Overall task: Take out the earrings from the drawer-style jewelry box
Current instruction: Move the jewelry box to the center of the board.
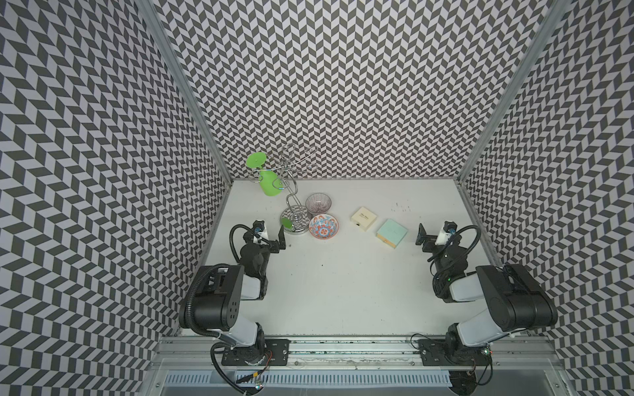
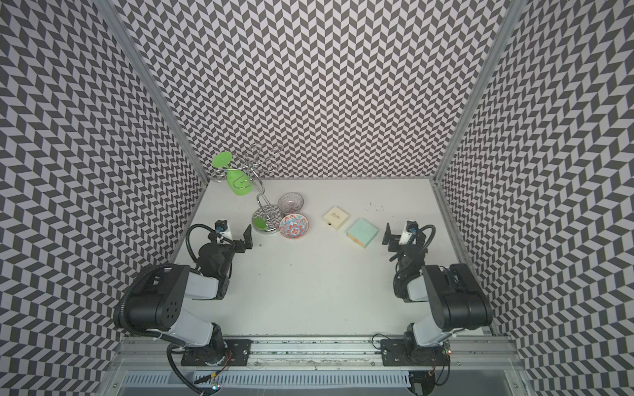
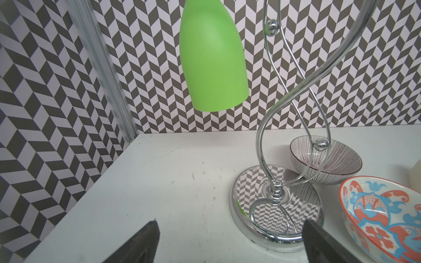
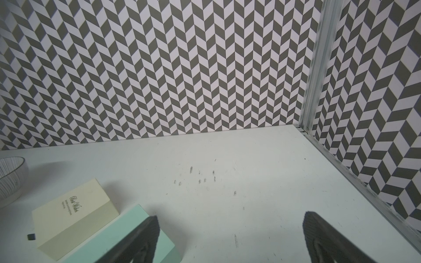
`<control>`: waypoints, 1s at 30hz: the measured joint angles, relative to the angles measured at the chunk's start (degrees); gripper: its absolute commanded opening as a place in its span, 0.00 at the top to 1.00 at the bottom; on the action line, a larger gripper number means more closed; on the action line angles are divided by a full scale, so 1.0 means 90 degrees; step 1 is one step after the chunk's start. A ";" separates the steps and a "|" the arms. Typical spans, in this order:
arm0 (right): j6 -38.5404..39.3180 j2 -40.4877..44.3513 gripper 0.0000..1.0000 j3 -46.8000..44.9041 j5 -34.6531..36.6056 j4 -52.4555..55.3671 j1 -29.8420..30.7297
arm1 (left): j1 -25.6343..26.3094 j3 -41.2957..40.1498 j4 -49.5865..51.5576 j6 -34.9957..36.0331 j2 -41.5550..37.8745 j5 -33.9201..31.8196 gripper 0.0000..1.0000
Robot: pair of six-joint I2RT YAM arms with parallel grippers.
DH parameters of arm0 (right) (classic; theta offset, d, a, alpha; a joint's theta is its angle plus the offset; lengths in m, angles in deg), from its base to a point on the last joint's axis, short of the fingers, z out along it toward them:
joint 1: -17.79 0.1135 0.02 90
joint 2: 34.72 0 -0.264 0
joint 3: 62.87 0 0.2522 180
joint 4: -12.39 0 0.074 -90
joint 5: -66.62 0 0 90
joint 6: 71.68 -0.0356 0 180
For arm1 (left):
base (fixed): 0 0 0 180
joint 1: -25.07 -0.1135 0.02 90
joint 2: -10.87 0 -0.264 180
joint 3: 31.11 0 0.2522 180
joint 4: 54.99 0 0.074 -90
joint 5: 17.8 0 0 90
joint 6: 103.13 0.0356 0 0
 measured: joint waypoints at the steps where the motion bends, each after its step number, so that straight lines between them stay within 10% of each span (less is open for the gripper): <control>1: 0.0000 0.0000 0.01 0.0000 0.0002 0.0000 0.0000 | 0.0000 0.0000 0.0000 0.0000 0.0000 0.0000 0.00; 11: 0.0056 0.0894 0.01 0.0245 0.0318 0.1044 0.0214 | 0.0148 0.0051 0.0821 -0.0126 -0.1379 -0.0680 0.00; 20: -0.0947 0.2327 0.01 0.2841 0.0988 0.3123 0.0500 | 0.0794 0.0814 0.1904 -0.0661 -0.3033 -0.1591 0.00; 24: -0.3140 0.2506 0.01 0.4490 0.1401 0.5219 0.0440 | 0.0891 0.2268 0.4401 -0.2943 -0.3553 -0.2397 0.00; 30: -0.4286 0.2463 0.03 0.4335 0.0945 0.6999 0.0386 | 0.0476 0.2560 0.6659 -0.5316 -0.3745 -0.2096 0.00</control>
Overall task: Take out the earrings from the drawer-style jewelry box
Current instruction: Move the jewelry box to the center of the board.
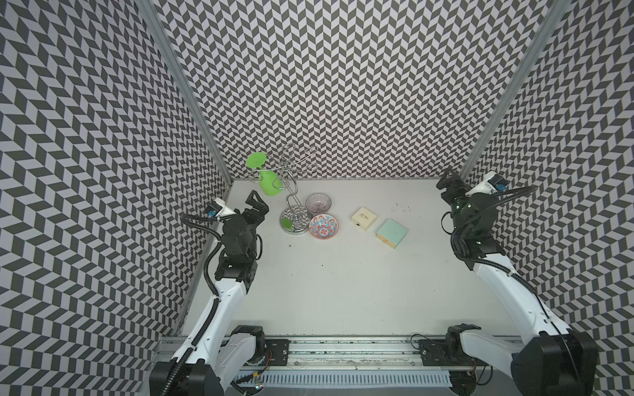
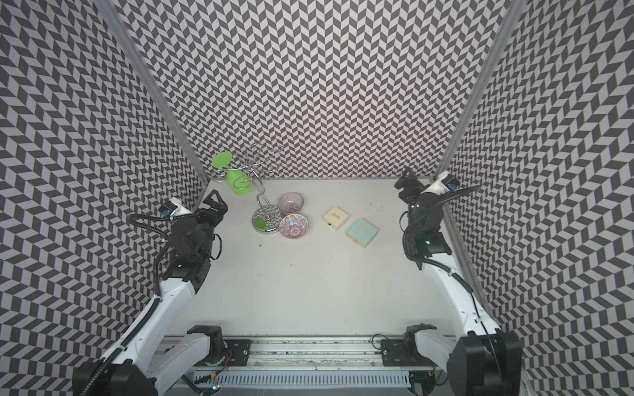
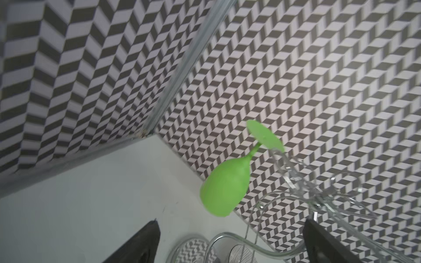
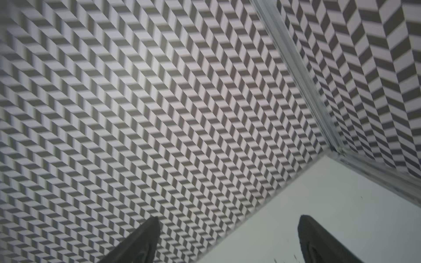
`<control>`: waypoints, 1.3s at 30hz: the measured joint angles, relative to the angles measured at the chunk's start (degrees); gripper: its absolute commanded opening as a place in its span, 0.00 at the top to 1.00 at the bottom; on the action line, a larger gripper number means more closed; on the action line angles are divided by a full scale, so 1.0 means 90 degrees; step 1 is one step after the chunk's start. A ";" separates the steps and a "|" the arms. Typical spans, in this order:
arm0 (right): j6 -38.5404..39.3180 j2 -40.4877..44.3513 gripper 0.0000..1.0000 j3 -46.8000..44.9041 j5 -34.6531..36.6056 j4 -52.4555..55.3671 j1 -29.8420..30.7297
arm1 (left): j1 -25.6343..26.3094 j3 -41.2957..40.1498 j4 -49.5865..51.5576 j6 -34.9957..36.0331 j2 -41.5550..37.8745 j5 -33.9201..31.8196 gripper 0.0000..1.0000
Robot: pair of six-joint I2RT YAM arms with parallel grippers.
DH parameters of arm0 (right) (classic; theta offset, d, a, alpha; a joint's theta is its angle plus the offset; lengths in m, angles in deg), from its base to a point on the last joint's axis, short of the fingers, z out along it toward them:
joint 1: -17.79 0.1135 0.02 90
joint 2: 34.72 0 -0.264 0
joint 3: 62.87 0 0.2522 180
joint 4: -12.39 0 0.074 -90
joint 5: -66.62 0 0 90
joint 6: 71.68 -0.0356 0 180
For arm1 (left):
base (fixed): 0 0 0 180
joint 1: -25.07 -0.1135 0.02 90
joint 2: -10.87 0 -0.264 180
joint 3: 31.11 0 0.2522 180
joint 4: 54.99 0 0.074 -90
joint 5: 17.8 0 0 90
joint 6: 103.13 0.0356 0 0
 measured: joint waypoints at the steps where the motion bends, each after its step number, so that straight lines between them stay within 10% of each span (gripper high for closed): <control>1: -0.0078 -0.0175 0.03 0.0073 -0.0039 0.0423 0.0092 | 0.0136 -0.0002 0.0442 -0.0223 0.0017 0.0017 0.00; 17: -0.0102 -0.2902 0.16 0.1532 -0.1676 0.3167 0.0087 | 0.1872 -0.1758 0.2171 -0.0777 -0.1605 0.2824 0.06; 39: -0.0874 -0.5246 0.33 0.3167 -0.1926 0.4816 -0.0019 | 0.3087 -0.1015 0.0755 -0.0816 0.0452 0.3636 0.10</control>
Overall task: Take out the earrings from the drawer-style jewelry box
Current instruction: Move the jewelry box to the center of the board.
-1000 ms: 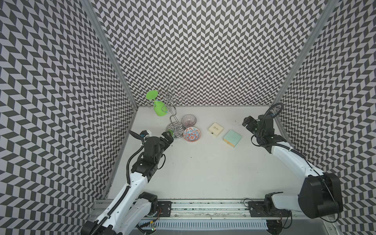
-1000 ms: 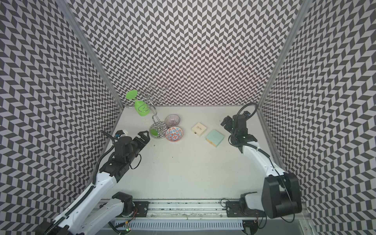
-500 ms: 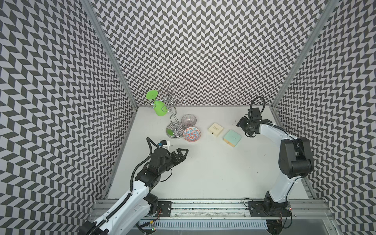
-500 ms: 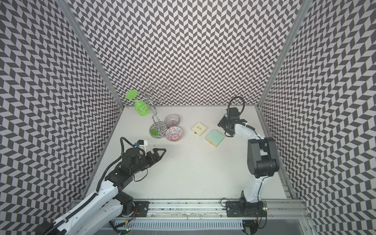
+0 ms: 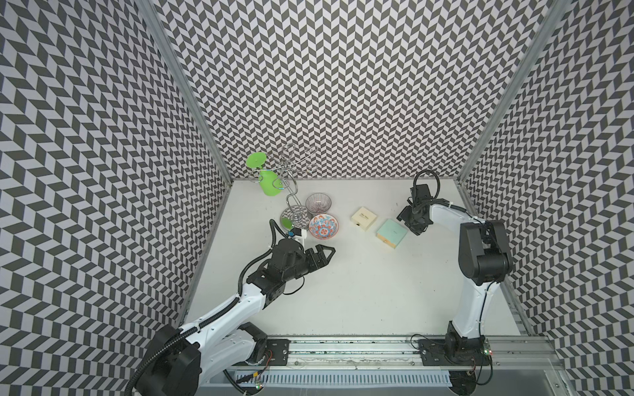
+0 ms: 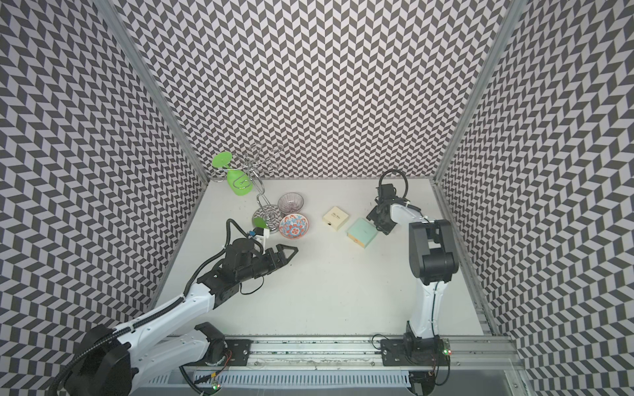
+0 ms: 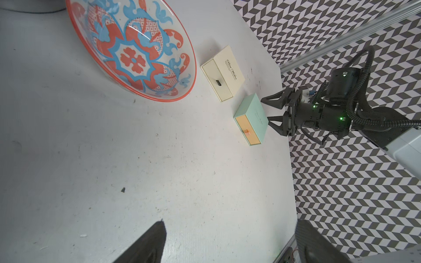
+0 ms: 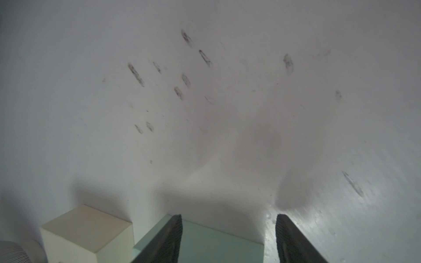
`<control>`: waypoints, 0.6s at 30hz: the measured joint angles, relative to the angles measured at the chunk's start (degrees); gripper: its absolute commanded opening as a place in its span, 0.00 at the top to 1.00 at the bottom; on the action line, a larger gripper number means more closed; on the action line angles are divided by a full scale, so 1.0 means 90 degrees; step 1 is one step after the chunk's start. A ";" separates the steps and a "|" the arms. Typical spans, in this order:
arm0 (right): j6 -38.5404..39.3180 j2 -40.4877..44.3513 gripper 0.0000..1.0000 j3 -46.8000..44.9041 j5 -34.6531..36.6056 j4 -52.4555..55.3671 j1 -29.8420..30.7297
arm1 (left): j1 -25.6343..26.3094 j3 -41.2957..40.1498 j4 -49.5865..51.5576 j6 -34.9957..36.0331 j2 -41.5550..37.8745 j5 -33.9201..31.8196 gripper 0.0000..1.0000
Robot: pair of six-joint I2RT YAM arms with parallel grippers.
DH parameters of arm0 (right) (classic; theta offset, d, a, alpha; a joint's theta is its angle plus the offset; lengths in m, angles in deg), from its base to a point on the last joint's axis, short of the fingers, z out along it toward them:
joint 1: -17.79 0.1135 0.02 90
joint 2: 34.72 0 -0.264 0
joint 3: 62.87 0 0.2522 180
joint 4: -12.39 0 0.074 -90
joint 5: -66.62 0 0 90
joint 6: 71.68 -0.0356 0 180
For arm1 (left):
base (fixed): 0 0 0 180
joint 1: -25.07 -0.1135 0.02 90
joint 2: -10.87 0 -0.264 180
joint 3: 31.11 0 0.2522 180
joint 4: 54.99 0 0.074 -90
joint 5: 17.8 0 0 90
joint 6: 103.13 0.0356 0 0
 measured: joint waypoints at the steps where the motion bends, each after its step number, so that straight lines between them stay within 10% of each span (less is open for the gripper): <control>1: -0.0022 -0.0007 0.33 0.0000 0.0012 0.0066 0.0000 | 0.0012 0.0029 -0.0012 0.0000 0.0029 0.0000 0.10; 18: -0.0148 -0.0151 0.39 0.0104 -0.0148 0.0311 0.0335 | 0.0012 0.0134 -0.0138 0.0027 0.0255 -0.0039 0.11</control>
